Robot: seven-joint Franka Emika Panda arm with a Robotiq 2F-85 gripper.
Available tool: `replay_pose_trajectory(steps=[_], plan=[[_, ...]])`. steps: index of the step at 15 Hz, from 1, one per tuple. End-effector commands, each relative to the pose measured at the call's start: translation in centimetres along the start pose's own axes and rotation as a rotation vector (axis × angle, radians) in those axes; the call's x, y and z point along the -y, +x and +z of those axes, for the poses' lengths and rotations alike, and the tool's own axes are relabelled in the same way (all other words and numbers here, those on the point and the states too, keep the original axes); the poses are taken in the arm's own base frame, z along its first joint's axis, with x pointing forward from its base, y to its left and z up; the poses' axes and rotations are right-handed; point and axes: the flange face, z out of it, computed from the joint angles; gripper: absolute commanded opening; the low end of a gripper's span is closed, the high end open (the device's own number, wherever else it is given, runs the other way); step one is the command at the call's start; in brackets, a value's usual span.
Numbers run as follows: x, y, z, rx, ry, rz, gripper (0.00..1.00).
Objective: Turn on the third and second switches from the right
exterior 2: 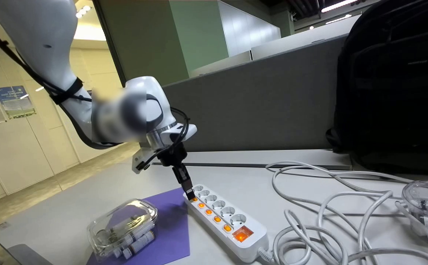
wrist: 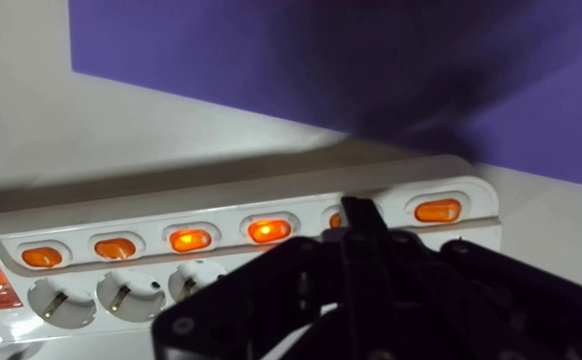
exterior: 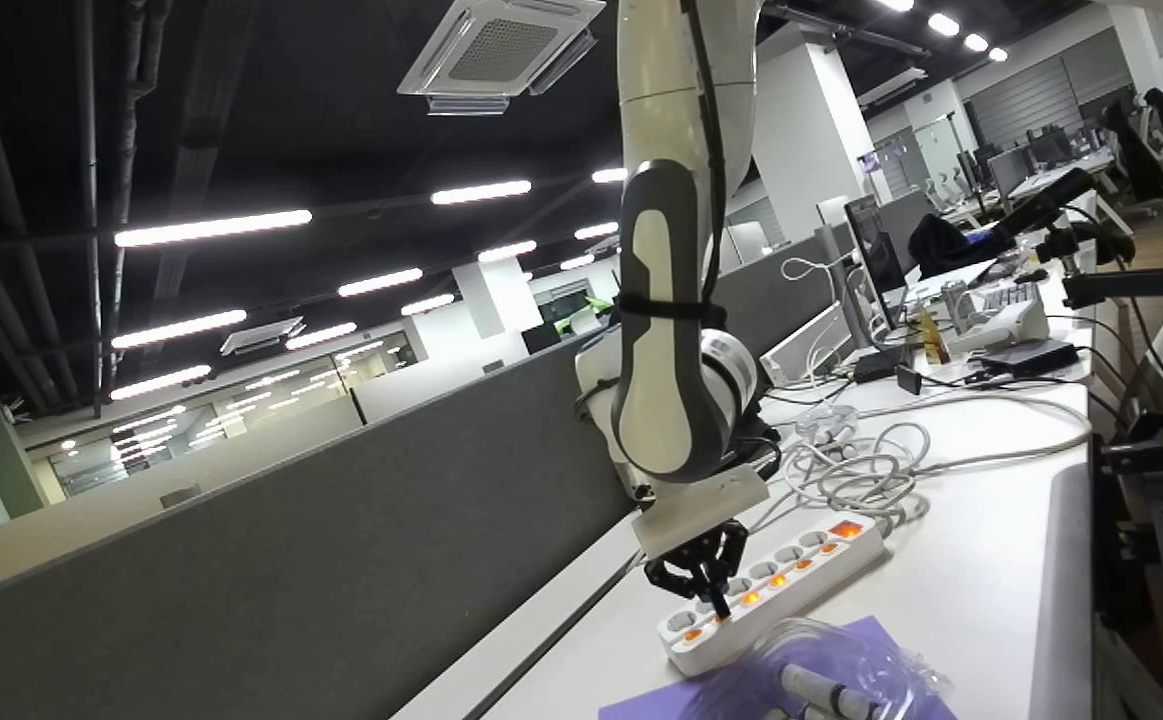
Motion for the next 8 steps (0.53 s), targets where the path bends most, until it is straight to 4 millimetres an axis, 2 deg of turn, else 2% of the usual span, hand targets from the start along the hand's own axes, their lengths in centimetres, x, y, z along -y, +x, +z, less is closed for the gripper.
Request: replay_pose_trajectory(steps=[1,8], plan=[[0.2,0.6,0.2,0.012,0.009,0.033,0.00],[0.2,1.3,1.5,0.063,-0.014,0.081,0.00]])
